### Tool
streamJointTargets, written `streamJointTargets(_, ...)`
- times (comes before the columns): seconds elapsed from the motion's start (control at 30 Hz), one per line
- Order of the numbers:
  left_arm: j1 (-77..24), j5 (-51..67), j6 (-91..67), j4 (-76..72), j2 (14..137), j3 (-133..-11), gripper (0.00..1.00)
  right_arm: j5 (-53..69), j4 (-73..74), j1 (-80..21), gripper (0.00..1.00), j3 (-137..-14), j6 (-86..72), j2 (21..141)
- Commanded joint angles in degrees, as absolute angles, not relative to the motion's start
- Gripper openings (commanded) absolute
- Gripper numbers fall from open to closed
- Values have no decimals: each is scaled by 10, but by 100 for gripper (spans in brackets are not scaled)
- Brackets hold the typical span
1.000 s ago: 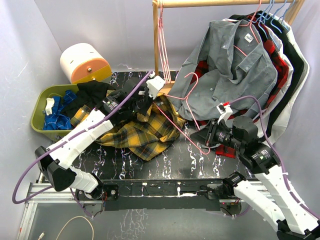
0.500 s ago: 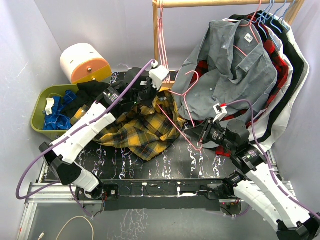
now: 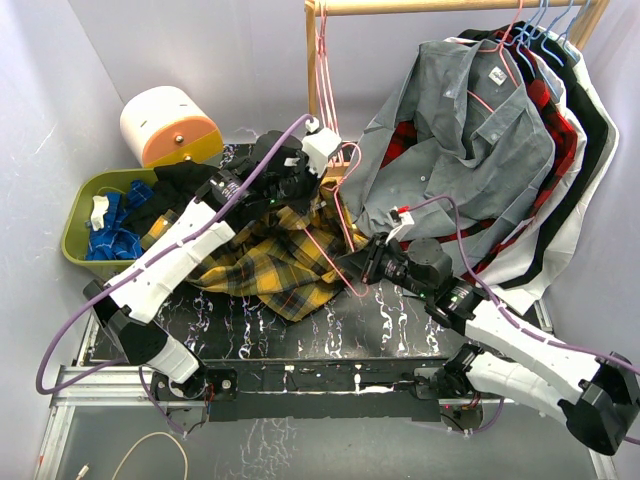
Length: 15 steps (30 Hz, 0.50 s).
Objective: Place the shirt on the hanger
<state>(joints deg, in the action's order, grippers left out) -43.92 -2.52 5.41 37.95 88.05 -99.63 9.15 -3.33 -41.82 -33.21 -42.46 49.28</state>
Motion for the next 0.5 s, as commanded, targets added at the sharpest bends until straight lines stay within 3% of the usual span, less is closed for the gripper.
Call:
streamJointTargets(0.0, -439, 11, 41, 386, 873, -1010, 0, -4, -144, -435, 8, -340, -406, 501)
streamJointTargets(0.23, -438, 84, 44, 408, 840, -941, 0, -54, -171, -435, 8, -324, -398, 524)
streamJointTargets(0.47, -439, 78, 58, 394, 811, -840, 0, -59, -216, -435, 8, -282, -422, 525)
